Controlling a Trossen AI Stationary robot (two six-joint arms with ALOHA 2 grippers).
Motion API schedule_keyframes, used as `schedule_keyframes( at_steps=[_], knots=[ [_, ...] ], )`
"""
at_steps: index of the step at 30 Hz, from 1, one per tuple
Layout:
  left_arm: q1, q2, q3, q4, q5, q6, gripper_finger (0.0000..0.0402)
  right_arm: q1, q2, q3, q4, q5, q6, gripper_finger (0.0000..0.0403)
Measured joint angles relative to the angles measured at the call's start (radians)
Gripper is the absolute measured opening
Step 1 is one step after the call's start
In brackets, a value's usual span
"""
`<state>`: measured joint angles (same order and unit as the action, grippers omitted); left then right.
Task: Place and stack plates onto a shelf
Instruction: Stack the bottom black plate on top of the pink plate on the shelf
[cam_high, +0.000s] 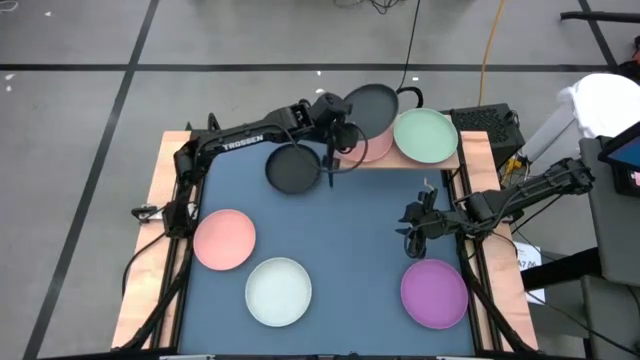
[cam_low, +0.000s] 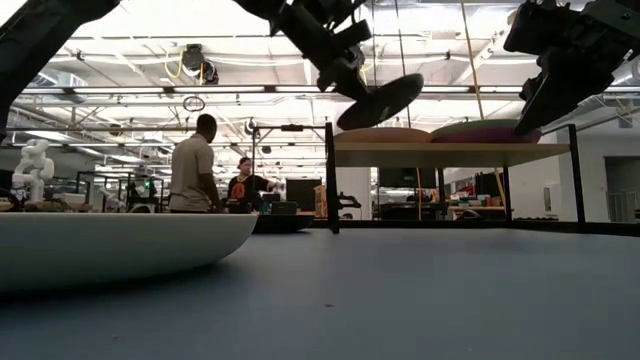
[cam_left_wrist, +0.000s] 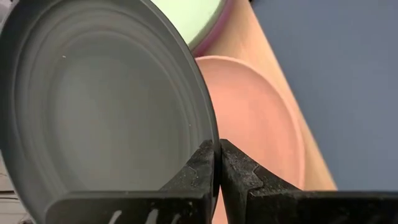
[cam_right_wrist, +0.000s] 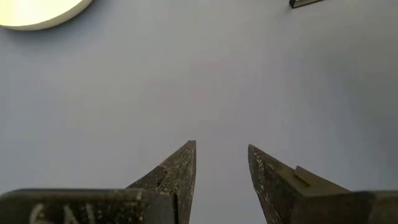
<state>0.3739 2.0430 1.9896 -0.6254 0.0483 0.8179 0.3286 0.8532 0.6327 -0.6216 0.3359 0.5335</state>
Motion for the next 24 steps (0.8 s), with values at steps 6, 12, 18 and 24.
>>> schedule_keyframes(
  at_steps=[6,12,18,24],
  knots=[
    [-0.017,0.002,0.0,-0.074,0.0,-0.011,0.0021,0.0,0.0,0.0,0.001,0.0,0.0,0.0127],
    [-0.035,0.002,-0.005,-0.089,-0.001,-0.018,0.0023,0.0,0.0,0.0,0.001,0.0,0.0,0.0127],
    [-0.039,0.002,-0.005,-0.091,-0.005,-0.028,0.0025,0.0,0.0,0.0,0.001,-0.001,0.0,0.0127],
    [-0.038,0.002,-0.005,-0.107,-0.023,-0.03,0.0025,0.0,0.0,0.0,0.0,-0.001,-0.004,0.0127]
  ],
)
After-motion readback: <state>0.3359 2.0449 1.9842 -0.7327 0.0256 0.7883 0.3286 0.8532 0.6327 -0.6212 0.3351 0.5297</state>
